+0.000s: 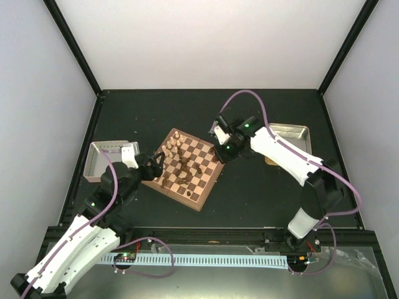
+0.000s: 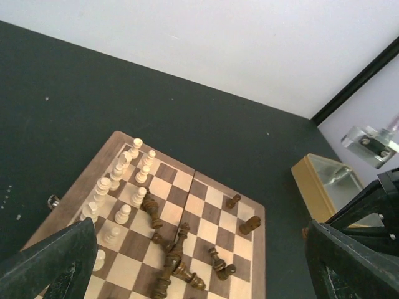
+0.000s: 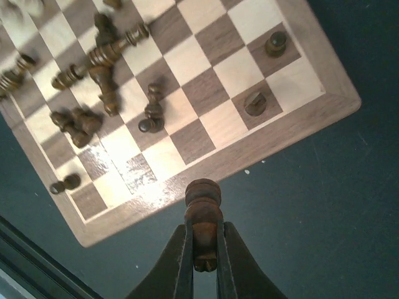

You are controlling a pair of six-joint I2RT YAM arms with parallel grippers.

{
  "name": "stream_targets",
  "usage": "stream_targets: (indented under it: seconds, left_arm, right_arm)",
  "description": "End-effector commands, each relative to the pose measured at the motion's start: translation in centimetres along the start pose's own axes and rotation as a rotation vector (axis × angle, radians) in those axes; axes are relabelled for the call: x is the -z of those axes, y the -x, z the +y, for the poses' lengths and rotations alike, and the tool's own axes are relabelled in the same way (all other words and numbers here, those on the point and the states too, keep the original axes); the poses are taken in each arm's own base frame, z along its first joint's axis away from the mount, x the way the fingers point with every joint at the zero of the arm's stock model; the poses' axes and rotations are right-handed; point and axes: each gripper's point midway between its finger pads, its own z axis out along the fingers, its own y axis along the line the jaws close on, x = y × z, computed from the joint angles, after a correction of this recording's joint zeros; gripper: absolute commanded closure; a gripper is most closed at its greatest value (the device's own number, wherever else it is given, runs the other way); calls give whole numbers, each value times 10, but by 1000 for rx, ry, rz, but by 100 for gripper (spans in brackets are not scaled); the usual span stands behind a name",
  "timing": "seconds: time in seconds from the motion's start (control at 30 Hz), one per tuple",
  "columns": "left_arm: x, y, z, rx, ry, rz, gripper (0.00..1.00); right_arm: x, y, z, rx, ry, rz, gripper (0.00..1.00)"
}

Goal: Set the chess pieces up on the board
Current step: Place the chess piece on the chessboard.

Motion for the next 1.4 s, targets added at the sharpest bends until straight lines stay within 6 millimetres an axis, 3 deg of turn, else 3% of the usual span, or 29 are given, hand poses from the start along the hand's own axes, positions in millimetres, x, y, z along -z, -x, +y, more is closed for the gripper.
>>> stream_targets:
  seconds: [0.0, 0.4, 0.83, 1.1, 1.37]
  left_arm:
    - [8, 17, -3, -109, 12, -39, 7]
    - [7, 12, -5, -115, -2, -19, 7]
    - [3, 8, -5, -112, -2, -1, 6]
    - [1, 6, -6, -108, -8, 12, 6]
    - [0, 4, -7, -91, -19, 17, 6]
  right_arm:
    - [-7, -13, -2, 106, -62, 131, 99]
    - [-56, -6, -3, 164, -105, 278, 98]
    - [-91, -12, -3, 163, -117, 355, 92]
    - [-94, -5, -6, 135, -144, 328, 72]
    - [-89, 1, -4, 68, -135, 190, 72]
